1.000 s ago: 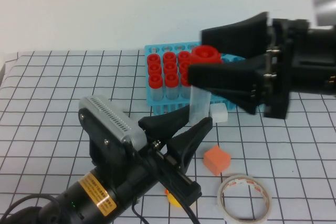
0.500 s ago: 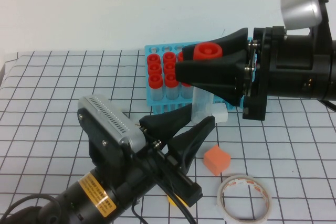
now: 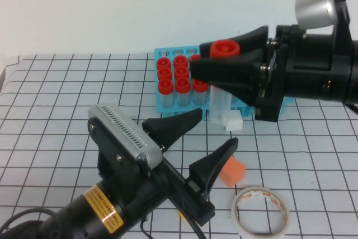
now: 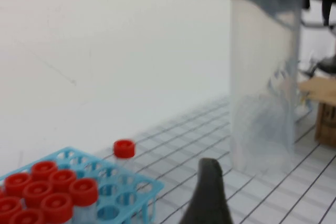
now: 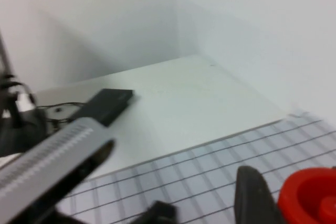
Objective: Place the test tubes
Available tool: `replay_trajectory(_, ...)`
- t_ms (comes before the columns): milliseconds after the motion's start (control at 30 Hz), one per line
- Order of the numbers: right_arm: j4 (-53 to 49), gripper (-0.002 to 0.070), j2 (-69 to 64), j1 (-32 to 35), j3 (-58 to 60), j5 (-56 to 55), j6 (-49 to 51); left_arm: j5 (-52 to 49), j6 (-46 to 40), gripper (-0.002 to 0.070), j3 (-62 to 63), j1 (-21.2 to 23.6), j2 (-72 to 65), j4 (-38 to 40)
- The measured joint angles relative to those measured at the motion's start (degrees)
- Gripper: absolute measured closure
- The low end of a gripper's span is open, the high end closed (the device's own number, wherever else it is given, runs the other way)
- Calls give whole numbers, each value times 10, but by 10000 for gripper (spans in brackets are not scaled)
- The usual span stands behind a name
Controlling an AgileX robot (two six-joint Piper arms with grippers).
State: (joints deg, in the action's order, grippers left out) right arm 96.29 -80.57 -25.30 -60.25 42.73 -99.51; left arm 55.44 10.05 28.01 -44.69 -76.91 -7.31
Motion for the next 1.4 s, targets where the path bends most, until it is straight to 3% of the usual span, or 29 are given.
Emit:
replay_trajectory(133,0,413,27,0,0,-61,-22,-74,-31,167,0,0,39,0)
replay_trajectory(233,-1,413,61,0,0,-112,-28,-163,-73,209,0,0,91,4)
replay_trajectory(333,-10,413,95,0,4,-153,-28,-285,-106,332,0,0,165,24)
replay_trajectory(467,-12,413,137,0,34,-189,-28,-479,-130,580,0,0,264,44)
replay_trajectory(567,-13,413,156,0,58,-203,-28,-577,-136,647,-9,0,333,44)
replay_trajectory(1067,-15,414,180,0,121,-207,-28,-660,-110,675,-159,0,683,42)
replay_trajectory(1400,-15,414,180,0,121,-213,-28,-738,-110,675,-164,0,754,41)
